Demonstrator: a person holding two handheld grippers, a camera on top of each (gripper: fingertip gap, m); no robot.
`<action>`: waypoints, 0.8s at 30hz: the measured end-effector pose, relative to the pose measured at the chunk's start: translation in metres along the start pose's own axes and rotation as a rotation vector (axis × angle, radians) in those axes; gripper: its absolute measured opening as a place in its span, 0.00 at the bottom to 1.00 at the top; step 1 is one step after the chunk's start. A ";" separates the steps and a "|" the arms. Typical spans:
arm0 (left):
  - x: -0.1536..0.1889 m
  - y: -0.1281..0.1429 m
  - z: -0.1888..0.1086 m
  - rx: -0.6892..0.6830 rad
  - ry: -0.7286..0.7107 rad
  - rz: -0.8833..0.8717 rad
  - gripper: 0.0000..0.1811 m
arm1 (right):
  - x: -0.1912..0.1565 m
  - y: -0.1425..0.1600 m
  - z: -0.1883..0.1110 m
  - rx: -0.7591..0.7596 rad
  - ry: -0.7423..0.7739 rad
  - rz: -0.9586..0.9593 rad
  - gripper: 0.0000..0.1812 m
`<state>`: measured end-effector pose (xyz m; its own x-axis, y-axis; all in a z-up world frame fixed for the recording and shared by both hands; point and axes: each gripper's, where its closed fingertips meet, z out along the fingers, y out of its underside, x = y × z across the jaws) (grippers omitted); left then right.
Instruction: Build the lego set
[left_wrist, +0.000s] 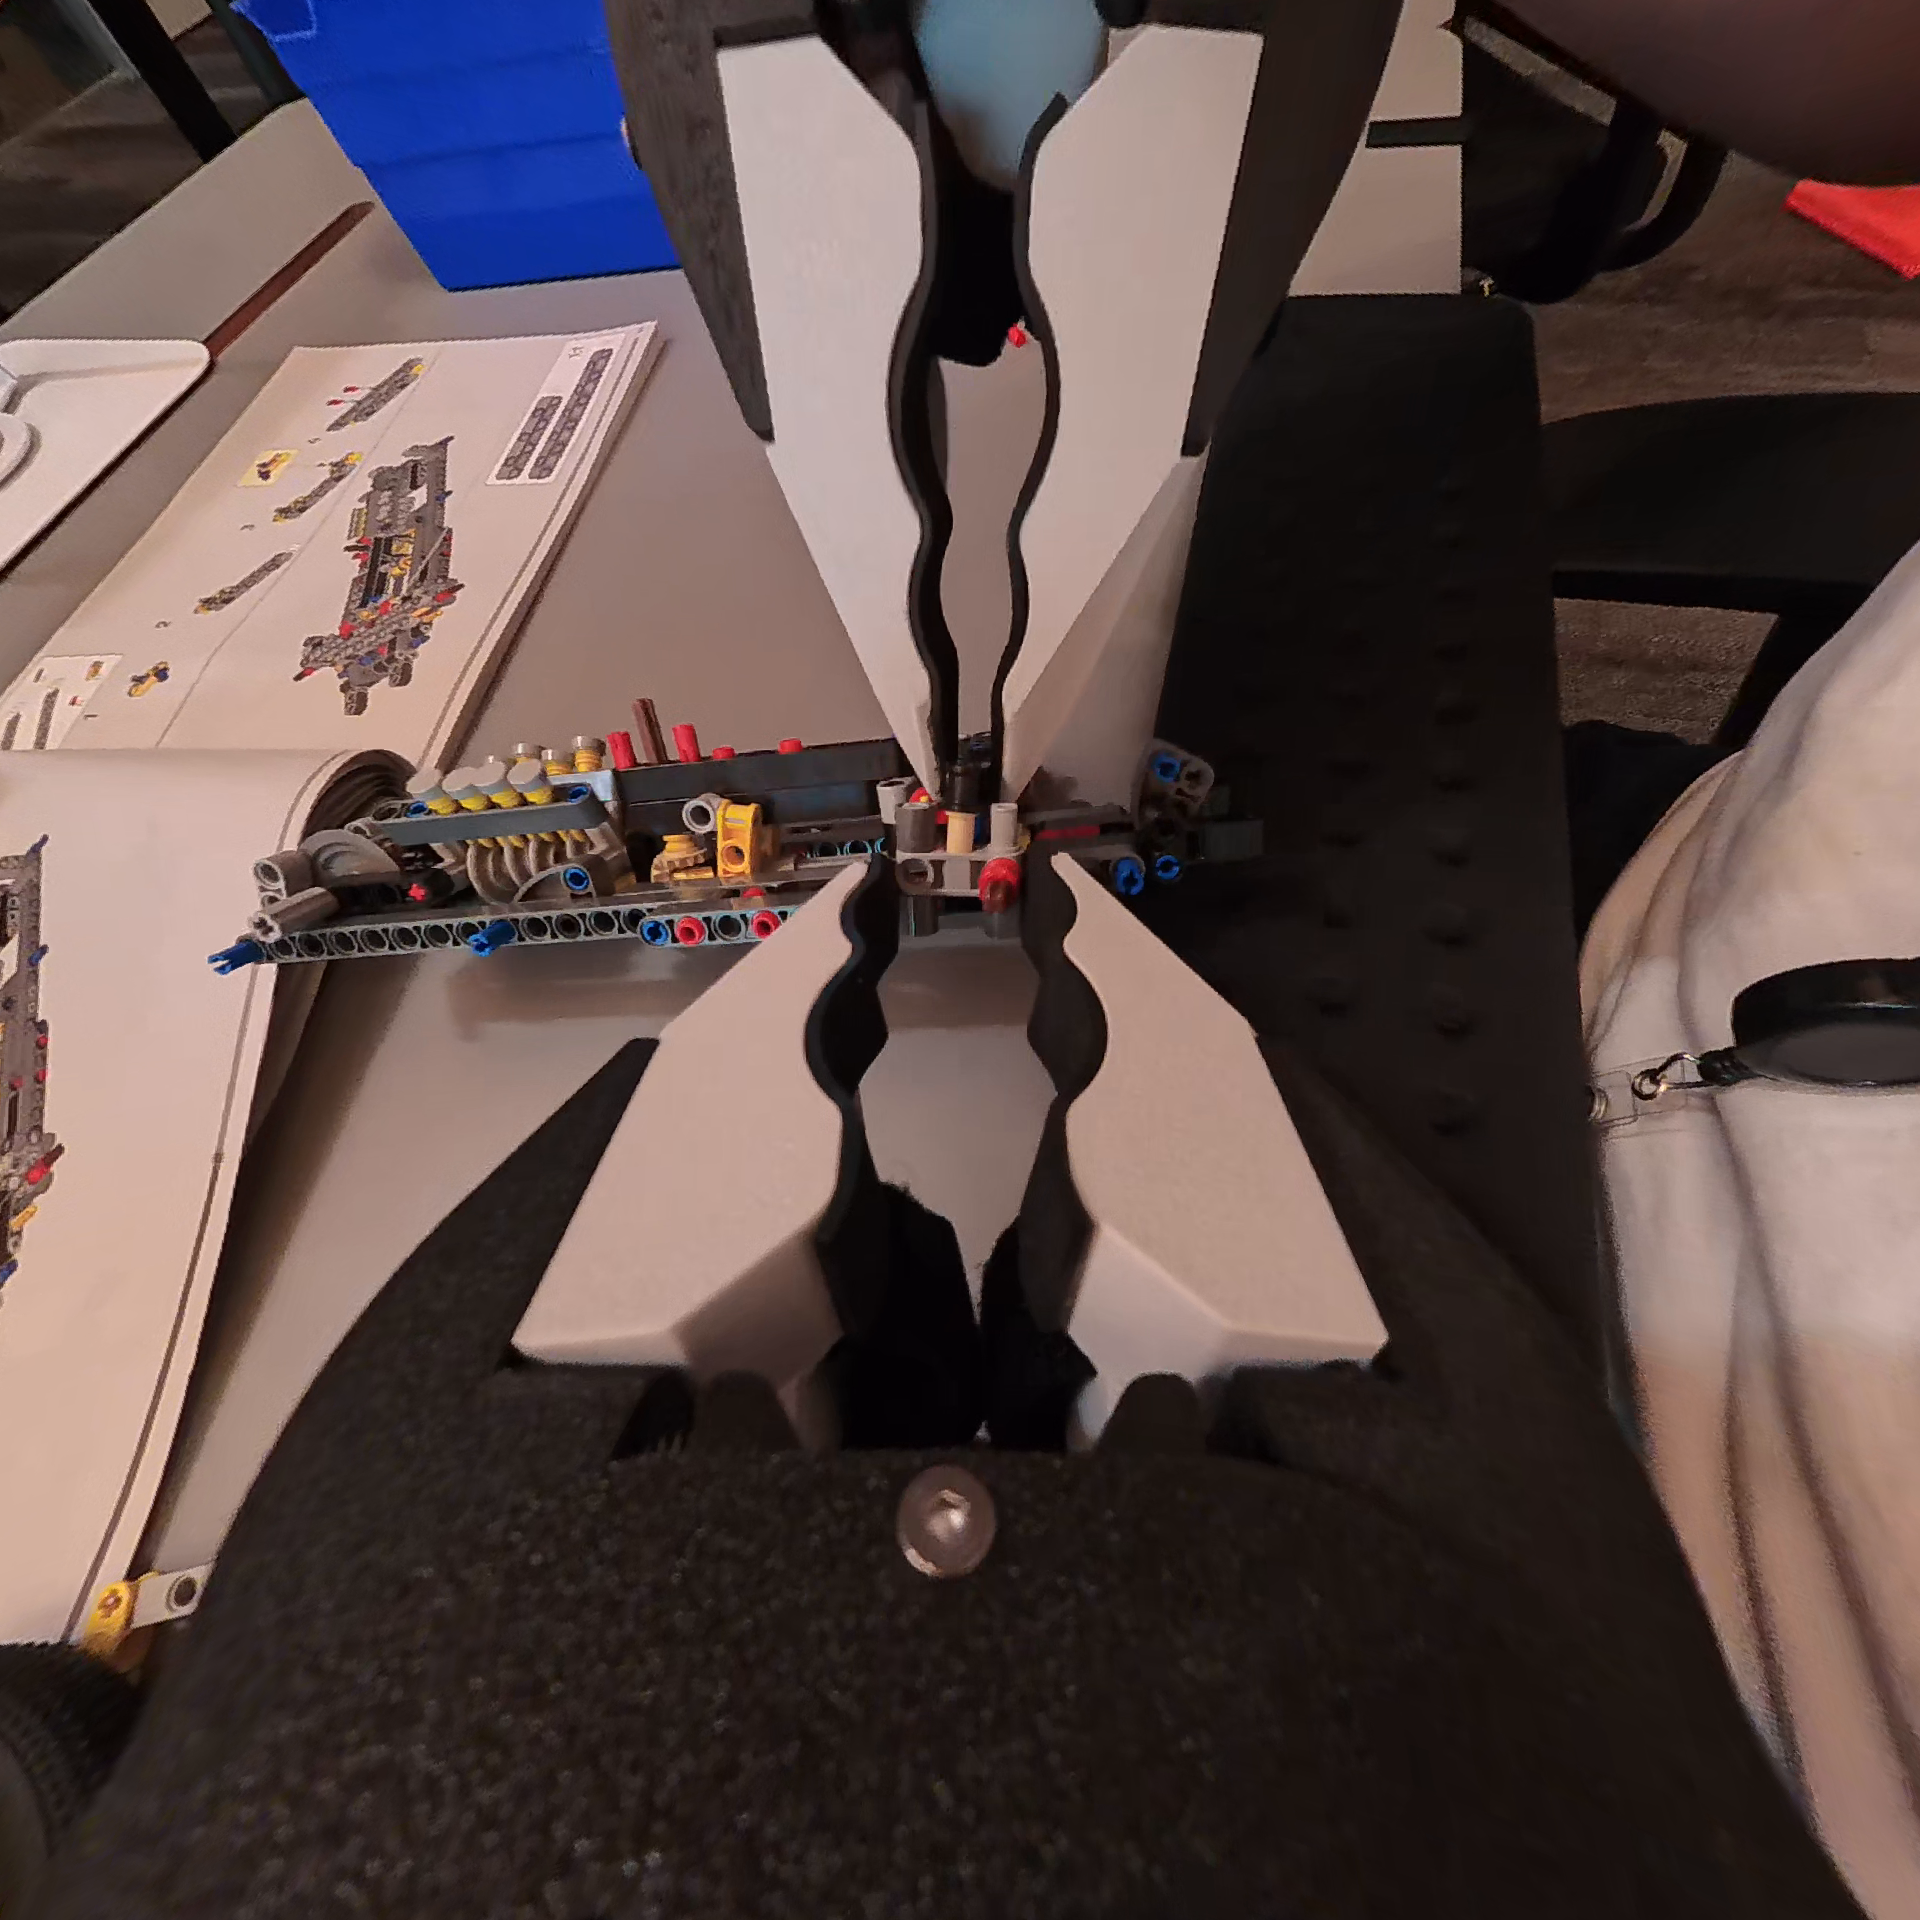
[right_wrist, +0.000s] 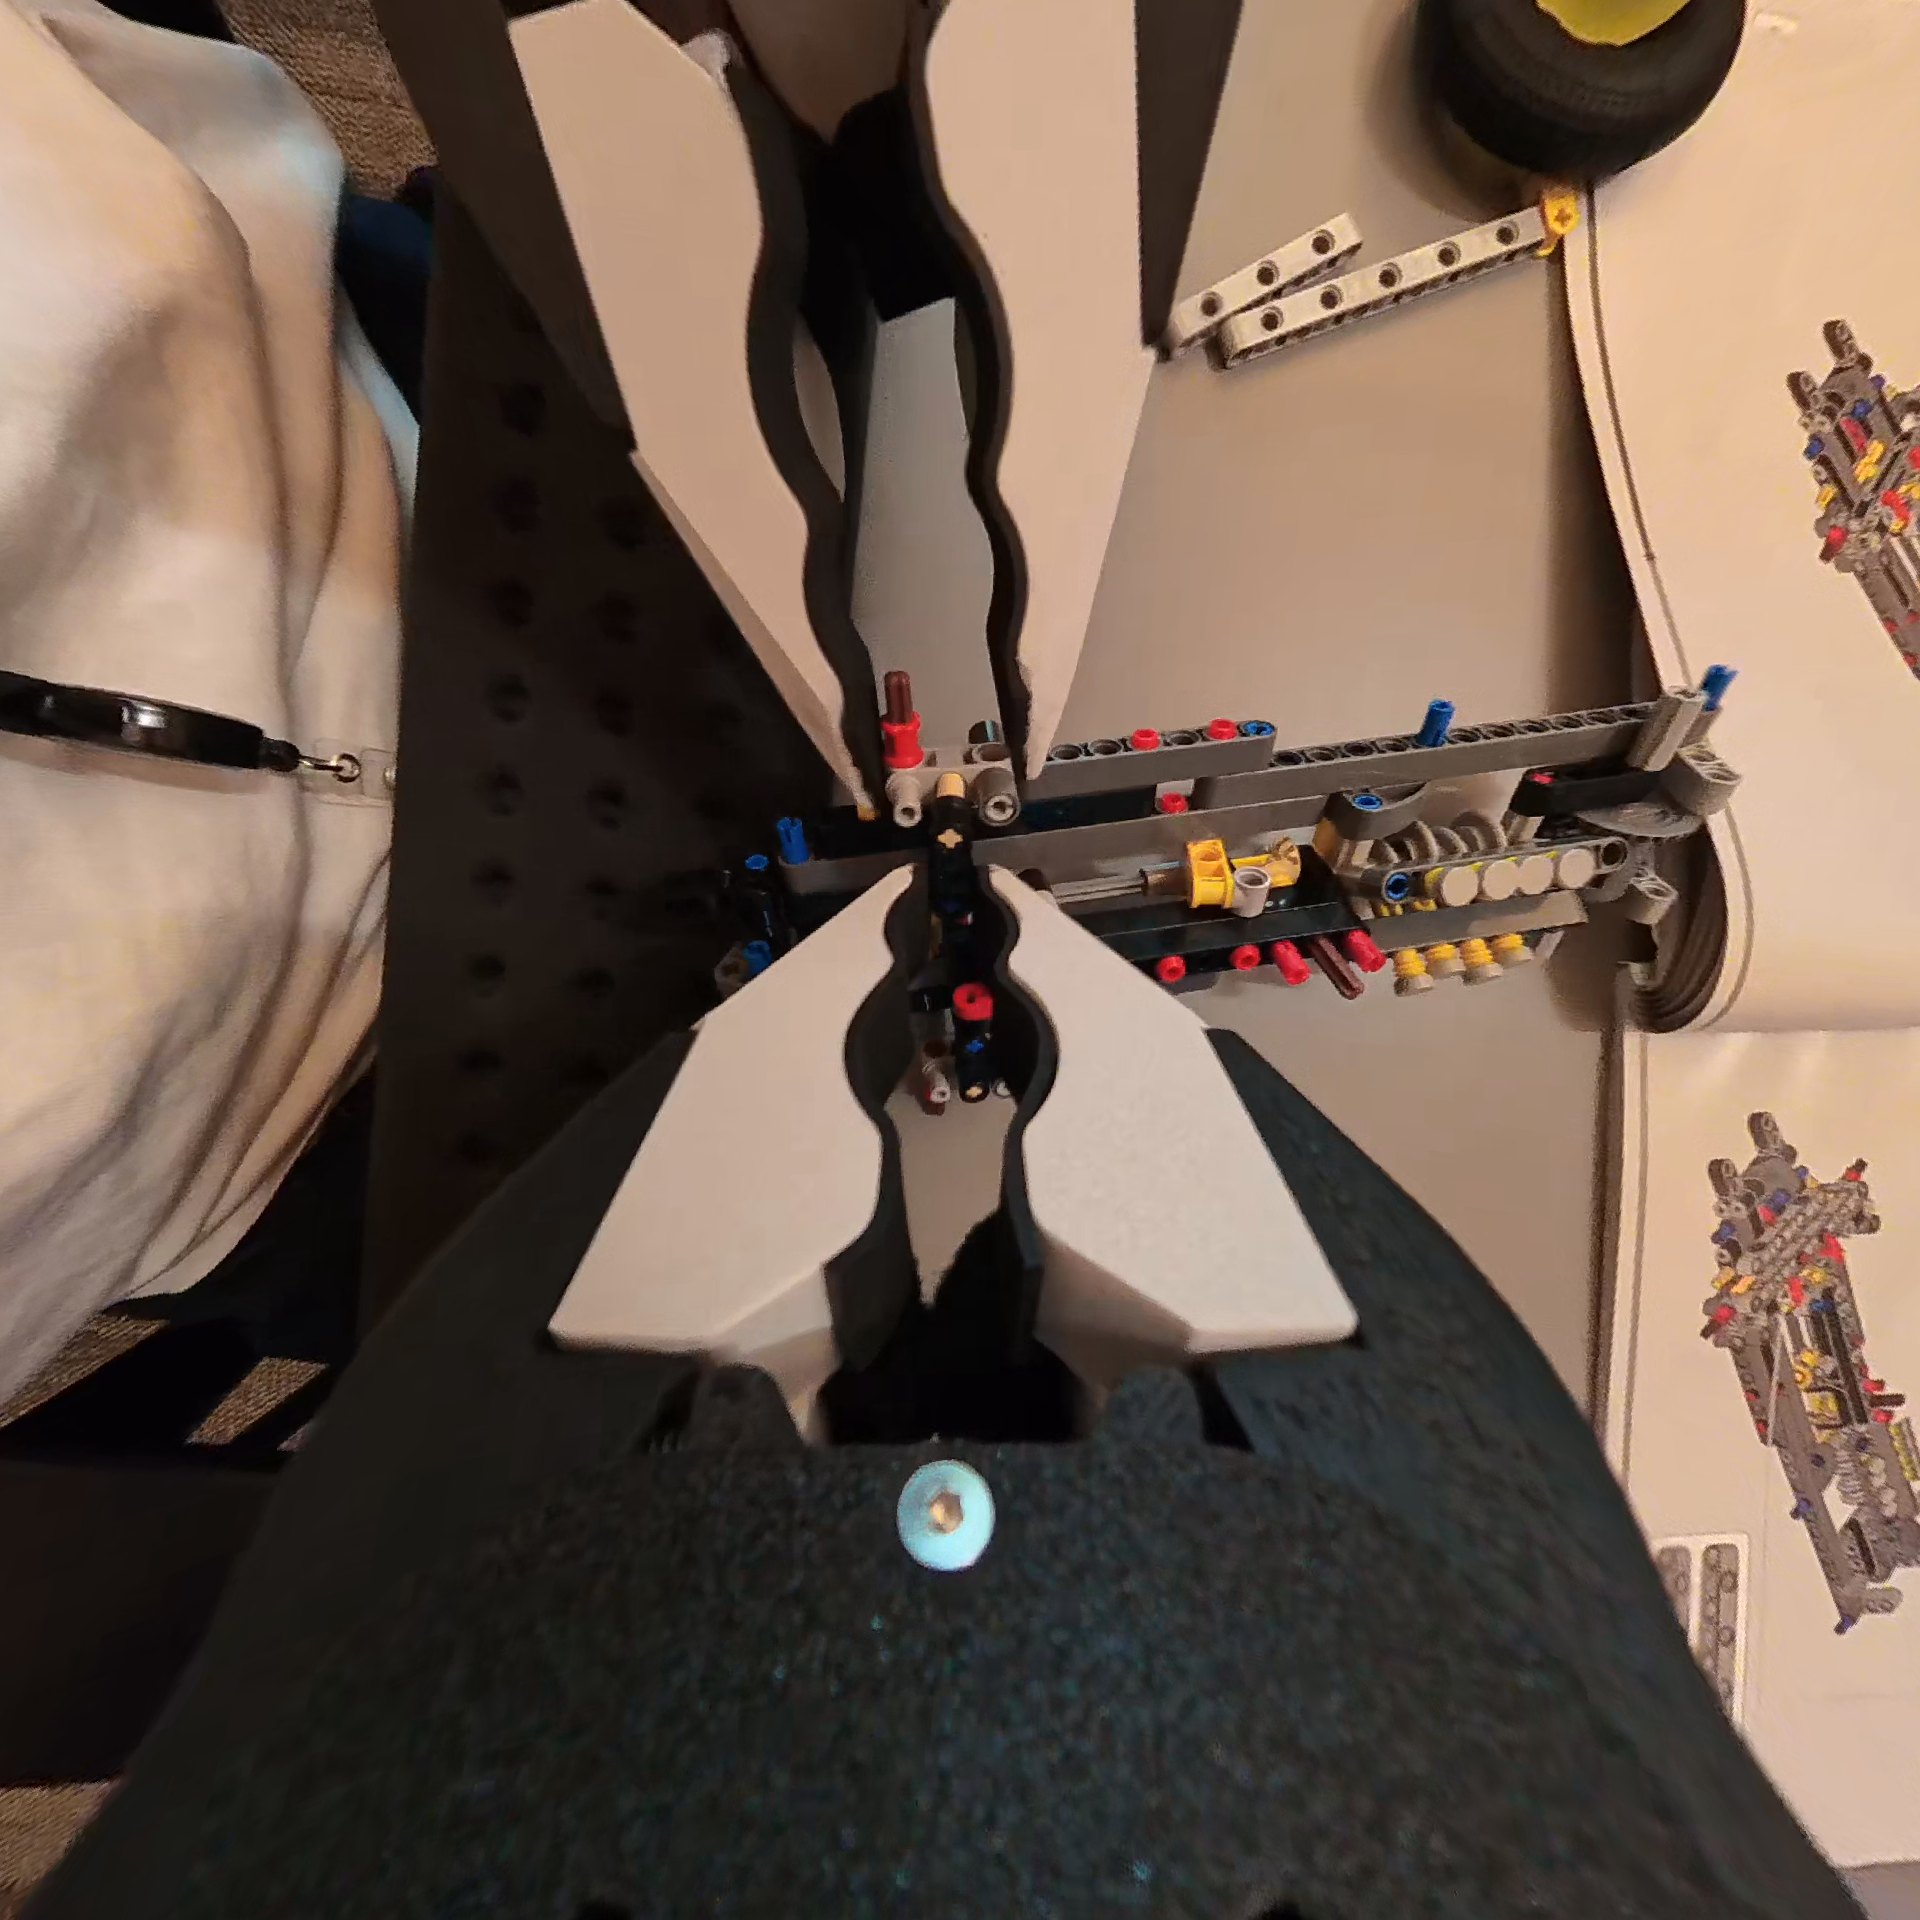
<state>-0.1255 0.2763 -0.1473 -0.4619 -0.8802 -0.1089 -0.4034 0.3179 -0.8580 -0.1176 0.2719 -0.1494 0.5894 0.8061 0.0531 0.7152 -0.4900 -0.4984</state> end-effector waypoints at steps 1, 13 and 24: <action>0.000 0.000 0.000 0.006 0.000 0.000 0.12 | 0.000 -0.001 0.000 0.015 0.000 0.000 0.03; 0.001 -0.004 0.004 -0.015 -0.023 0.058 0.12 | -0.004 0.007 -0.003 -0.122 -0.130 0.108 0.03; 0.006 -0.010 0.006 0.022 -0.013 0.017 0.12 | -0.005 0.005 0.002 0.060 -0.153 0.077 0.04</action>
<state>-0.1193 0.2657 -0.1420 -0.4581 -0.8793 -0.1305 -0.3780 0.3256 -0.8667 -0.1182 0.2661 -0.1536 0.5746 0.8100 -0.1172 0.6436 -0.5357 -0.5466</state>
